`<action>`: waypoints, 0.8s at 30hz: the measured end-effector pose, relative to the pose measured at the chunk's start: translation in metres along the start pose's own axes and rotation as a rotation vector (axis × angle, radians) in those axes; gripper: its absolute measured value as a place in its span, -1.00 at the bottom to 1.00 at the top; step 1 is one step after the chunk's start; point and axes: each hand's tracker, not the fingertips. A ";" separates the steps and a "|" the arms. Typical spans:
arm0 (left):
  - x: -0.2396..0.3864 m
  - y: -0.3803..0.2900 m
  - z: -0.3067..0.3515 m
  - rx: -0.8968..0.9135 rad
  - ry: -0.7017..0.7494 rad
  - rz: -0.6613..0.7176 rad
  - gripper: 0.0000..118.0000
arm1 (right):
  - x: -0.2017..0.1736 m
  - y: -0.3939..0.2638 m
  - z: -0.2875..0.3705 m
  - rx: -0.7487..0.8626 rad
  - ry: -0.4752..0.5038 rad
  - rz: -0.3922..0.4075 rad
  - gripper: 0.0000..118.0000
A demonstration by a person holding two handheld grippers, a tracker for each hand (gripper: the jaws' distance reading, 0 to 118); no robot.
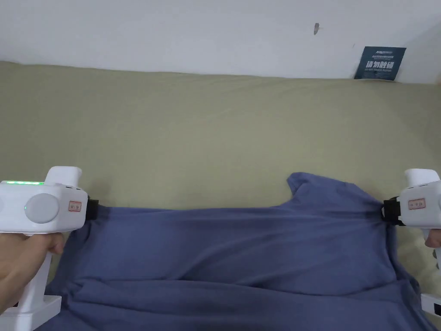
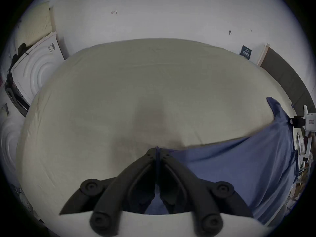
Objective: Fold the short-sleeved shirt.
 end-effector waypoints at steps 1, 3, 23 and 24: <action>-0.002 0.001 0.009 0.007 -0.009 0.007 -0.94 | 0.003 0.000 0.011 0.012 0.016 -0.015 -0.98; -0.007 0.002 0.032 0.020 -0.029 0.007 -0.94 | 0.006 -0.003 0.038 0.047 0.031 -0.021 -0.98; -0.041 -0.147 0.165 0.056 -0.115 -0.022 -0.95 | 0.018 -0.178 0.184 0.087 0.118 0.019 -0.98; -0.042 -0.154 0.165 0.050 -0.120 -0.014 -0.95 | 0.019 -0.186 0.181 0.067 0.117 0.009 -0.98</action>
